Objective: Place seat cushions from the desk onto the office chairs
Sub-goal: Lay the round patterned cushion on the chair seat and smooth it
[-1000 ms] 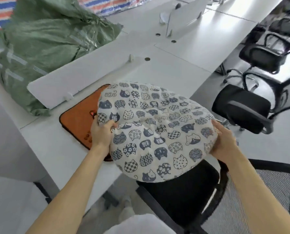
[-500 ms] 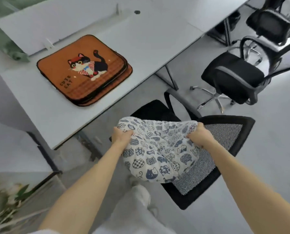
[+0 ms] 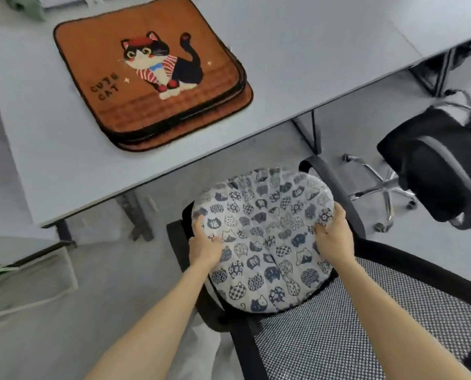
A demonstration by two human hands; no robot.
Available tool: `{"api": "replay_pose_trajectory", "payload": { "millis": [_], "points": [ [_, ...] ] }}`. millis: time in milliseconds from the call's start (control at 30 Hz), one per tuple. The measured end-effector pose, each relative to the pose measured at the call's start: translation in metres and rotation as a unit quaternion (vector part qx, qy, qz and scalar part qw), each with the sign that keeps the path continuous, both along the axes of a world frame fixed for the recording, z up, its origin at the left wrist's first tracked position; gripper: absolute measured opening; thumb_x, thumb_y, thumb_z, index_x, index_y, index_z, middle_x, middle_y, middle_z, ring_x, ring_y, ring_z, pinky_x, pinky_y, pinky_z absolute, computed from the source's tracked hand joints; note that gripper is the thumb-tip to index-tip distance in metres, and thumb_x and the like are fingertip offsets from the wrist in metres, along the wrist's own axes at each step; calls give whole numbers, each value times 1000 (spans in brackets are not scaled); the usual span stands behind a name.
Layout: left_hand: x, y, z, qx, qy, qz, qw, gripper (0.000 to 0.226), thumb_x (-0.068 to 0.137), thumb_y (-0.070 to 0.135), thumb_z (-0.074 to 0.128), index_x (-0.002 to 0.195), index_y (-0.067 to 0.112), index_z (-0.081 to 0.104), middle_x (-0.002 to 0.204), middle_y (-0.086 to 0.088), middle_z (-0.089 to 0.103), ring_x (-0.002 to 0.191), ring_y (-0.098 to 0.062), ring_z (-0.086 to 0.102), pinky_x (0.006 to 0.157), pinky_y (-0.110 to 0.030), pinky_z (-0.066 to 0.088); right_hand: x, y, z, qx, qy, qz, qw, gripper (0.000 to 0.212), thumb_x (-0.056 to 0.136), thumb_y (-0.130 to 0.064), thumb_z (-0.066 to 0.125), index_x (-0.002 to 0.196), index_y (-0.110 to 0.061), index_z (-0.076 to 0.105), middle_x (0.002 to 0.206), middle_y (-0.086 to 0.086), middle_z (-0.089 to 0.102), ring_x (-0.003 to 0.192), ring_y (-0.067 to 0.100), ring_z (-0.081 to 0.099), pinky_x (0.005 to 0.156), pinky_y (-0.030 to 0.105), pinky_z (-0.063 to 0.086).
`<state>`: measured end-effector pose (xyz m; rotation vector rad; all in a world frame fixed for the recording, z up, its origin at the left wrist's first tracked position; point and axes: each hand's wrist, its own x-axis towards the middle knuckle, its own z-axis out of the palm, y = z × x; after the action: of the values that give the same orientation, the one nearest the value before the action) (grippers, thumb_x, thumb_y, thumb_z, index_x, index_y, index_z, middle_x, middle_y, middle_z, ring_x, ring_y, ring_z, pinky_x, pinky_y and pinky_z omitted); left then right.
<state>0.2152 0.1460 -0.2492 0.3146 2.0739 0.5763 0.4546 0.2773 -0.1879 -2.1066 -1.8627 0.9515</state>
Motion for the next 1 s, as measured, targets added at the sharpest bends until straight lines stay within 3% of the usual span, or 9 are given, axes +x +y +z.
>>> {"api": "replay_pose_trajectory", "payload": {
  "millis": [100,233,400,500,600,767,867,933,1000],
  "points": [
    [11,-2,-31,1,13,8,1000,67,101,17,50,149,48,16,139,-14,44,109,-30,58,89,-45,52,0,9,-38,-44,-65,9,997,65,95,-8,53,150,-21,22,143,13,41,119,36,51,90,47,46],
    [33,-6,-66,-28,54,36,998,67,102,16,45,151,49,13,146,-16,40,116,-31,57,92,-47,52,14,19,-79,-146,-143,28,978,79,89,-6,55,152,-22,10,141,20,40,119,44,50,94,54,46],
    [54,-9,-97,-49,67,66,994,69,103,11,41,152,51,11,150,-21,30,93,-23,59,63,-24,43,42,45,-126,-203,-190,109,954,91,85,-11,65,153,-18,5,133,28,42,108,44,57,92,51,53],
    [71,-18,-112,-62,81,85,991,66,104,14,41,153,48,13,137,-17,43,78,-15,54,60,-23,40,53,53,-149,-205,-188,133,951,88,88,-13,62,154,-21,5,138,22,36,109,42,57,88,47,54],
    [85,-18,-122,-75,97,111,986,68,103,12,42,153,47,12,100,-3,48,66,-14,50,51,-26,39,59,61,-166,-183,-167,150,957,87,92,-10,58,157,-26,2,141,16,38,113,39,55,82,44,48],
    [90,-19,-127,-129,93,128,979,70,100,12,44,151,46,9,122,-15,46,74,-22,54,70,-42,52,50,73,-182,-145,-147,183,961,84,95,-6,50,158,-29,0,154,12,29,115,39,54,80,45,46],
    [100,-11,-123,-177,94,123,972,82,94,10,53,152,42,4,137,-21,41,105,-34,56,81,-45,51,49,77,-181,-194,-188,186,945,85,91,-12,51,157,-29,-1,158,11,21,127,41,46,91,50,47],
    [104,-5,-125,-191,152,88,966,82,92,19,57,153,35,5,151,-27,25,136,-42,36,103,-52,44,47,77,-179,-177,-237,201,934,87,86,-19,54,156,-25,3,162,11,14,142,39,27,104,53,43],
    [103,-2,-131,-162,245,6,956,76,94,30,54,155,31,10,161,-25,4,148,-41,12,117,-54,26,40,78,-181,-98,-251,262,926,86,87,-31,52,158,-24,5,167,7,4,151,32,8,117,52,28]
  ]
}}
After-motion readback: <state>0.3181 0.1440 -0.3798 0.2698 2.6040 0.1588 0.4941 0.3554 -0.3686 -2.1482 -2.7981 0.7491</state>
